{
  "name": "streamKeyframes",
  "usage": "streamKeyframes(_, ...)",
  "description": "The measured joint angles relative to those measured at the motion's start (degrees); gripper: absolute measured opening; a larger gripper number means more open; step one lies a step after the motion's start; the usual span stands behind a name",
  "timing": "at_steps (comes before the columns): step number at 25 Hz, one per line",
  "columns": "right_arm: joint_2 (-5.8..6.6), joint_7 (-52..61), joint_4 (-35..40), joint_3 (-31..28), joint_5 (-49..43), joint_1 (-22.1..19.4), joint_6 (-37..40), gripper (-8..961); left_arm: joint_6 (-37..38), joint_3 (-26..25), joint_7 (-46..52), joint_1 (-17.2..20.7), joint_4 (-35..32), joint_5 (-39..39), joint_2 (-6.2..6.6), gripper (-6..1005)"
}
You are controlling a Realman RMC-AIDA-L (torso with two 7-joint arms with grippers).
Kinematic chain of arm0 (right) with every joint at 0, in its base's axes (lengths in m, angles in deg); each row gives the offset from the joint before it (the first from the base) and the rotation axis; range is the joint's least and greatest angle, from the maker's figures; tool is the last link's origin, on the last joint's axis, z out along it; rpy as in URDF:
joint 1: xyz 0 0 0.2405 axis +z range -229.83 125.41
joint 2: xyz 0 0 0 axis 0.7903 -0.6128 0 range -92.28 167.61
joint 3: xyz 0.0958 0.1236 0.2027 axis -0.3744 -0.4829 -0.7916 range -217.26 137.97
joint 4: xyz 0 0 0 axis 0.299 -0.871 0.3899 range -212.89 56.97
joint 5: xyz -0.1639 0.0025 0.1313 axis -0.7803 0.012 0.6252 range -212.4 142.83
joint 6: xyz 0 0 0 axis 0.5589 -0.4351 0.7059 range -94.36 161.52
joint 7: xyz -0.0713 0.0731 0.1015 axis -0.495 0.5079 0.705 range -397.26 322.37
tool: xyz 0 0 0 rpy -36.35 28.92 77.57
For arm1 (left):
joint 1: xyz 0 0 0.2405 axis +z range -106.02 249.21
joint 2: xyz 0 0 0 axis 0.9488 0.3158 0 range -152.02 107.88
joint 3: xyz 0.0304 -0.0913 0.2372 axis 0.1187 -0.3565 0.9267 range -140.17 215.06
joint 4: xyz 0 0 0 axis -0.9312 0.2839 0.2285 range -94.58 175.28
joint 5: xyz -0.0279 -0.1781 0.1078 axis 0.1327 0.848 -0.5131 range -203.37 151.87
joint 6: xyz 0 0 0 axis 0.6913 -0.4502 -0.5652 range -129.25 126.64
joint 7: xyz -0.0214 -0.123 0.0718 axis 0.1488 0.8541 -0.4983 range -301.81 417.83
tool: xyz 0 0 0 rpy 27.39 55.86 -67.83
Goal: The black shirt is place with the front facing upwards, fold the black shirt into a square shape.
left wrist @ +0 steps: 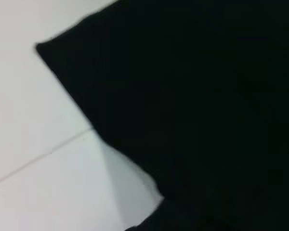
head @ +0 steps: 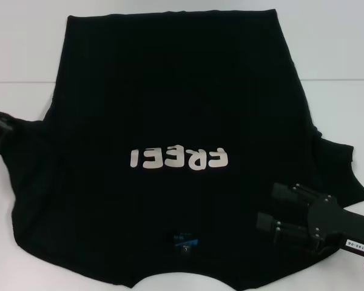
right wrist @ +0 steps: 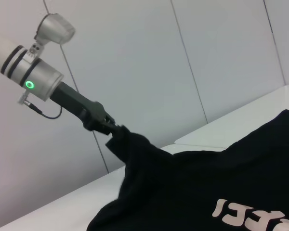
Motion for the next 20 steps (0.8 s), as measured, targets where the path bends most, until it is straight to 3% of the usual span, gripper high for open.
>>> streamKeyframes(10,-0.11,-1.2,-0.1,-0.1,0.0,0.1,-0.2,899,7.0,6.5,11.0,-2.4,0.1,0.0,-0.04,54)
streamKeyframes(20,-0.15,-3.3,-1.5,-0.1,-0.1,-0.2,-0.3,900,7.6,13.2,18.5,-6.3,2.7,0.4,-0.16,56)
